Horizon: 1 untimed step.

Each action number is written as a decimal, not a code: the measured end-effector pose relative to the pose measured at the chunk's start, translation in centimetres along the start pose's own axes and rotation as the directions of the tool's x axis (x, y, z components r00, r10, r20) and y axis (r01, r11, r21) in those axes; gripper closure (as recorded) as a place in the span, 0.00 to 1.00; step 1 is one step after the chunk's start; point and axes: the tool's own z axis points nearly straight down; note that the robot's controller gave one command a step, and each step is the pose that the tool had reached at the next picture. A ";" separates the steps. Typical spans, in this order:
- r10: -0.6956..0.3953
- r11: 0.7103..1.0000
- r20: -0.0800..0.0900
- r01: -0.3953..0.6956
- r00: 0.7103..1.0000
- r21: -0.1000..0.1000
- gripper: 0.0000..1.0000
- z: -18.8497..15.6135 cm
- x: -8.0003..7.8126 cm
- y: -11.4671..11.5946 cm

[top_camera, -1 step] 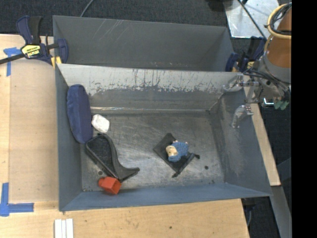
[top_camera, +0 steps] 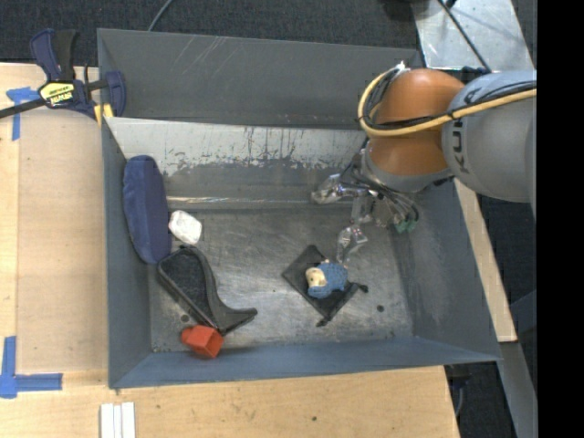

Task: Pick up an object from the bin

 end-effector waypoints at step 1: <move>-0.204 0.979 -0.005 0.204 0.979 -0.002 0.00 -5.2 6.0 2.1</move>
Offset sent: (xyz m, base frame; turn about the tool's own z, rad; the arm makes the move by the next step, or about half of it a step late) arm -0.0650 0.0080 0.0505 -0.2068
